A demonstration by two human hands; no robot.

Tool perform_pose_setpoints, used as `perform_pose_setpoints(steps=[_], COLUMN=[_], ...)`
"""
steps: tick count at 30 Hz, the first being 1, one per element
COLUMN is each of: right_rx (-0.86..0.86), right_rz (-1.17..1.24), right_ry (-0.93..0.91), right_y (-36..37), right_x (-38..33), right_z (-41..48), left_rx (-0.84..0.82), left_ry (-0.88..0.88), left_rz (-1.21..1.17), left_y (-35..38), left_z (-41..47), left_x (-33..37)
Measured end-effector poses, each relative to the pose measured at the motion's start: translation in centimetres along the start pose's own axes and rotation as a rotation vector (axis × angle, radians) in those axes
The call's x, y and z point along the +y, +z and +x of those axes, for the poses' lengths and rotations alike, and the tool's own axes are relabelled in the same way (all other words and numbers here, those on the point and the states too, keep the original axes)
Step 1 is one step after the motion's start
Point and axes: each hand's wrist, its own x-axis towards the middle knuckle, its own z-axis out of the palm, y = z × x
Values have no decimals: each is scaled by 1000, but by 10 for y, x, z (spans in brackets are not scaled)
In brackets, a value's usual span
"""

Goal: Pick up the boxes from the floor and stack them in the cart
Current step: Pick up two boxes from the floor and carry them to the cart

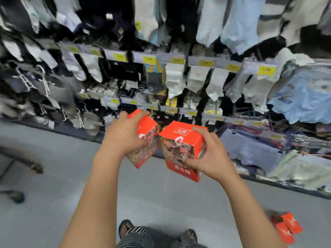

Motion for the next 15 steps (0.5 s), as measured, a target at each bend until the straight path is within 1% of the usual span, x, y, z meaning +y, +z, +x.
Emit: perform_pose_setpoints(steps=[2, 6, 10, 15], right_rx=[-50, -98, -141, -193], right_rz=[2, -36, 29, 134], right_ry=[-30, -95, -163, -264], right_y=[21, 72, 142, 241], right_x=[-24, -79, -144, -226], right_z=[12, 38, 65, 94], left_rx=[33, 64, 110, 185], left_ry=[-64, -179, -265, -355], left_rz=[-44, -99, -157, -46], left_y=[-11, -28, -49, -84], left_z=[-11, -26, -44, -77], left_x=[-39, -123, -214, -319])
